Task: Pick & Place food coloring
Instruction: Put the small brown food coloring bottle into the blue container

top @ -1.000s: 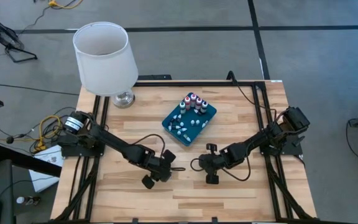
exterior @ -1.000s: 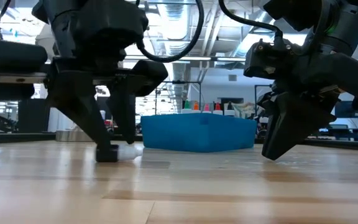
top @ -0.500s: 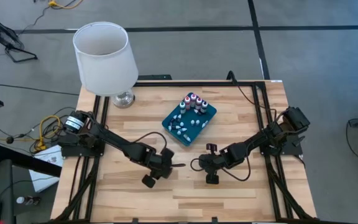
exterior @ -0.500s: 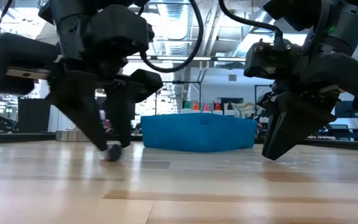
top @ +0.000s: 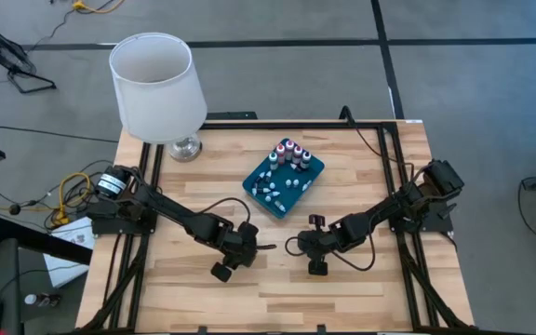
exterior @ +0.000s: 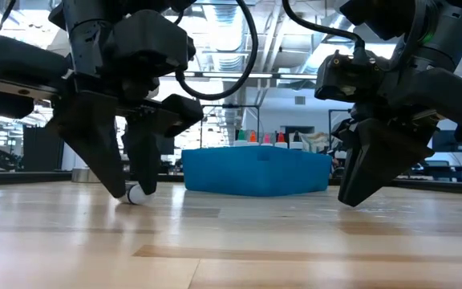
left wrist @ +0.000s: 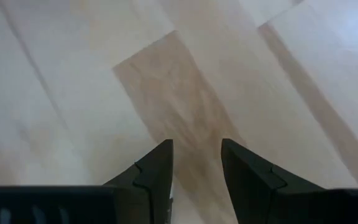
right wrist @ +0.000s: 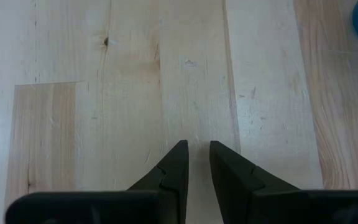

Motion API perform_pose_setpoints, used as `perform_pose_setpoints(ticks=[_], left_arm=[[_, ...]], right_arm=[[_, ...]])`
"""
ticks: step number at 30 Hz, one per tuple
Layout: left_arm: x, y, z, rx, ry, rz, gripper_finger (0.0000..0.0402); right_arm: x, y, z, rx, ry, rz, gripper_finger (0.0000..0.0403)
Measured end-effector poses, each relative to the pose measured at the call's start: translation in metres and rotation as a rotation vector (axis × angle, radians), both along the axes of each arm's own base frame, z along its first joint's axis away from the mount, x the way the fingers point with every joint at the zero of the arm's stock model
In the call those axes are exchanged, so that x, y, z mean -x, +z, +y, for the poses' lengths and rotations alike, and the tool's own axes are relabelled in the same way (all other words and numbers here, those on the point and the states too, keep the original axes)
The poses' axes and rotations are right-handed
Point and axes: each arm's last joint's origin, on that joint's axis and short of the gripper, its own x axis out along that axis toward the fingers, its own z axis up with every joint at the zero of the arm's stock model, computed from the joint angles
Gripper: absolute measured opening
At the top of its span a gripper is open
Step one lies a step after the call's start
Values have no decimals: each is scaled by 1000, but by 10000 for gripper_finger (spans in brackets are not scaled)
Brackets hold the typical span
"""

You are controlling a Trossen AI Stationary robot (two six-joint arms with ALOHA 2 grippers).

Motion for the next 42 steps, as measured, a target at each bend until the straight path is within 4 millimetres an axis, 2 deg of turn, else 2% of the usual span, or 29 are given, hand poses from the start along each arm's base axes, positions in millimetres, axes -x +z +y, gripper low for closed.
perform_pose_setpoints(ticks=[21,30,36,42], left_arm=[[0,0,2,-39,63,-7,129],[-8,20,-1,-55,80,22,129],[-3,16,9,-99,188,92,129],[-5,9,6,-82,183,110,129]], right_arm=[[0,0,0,0,0,0,59],[0,0,0,0,0,-1,59],[0,0,0,-1,0,-3,59],[0,0,0,-2,0,-5,59]])
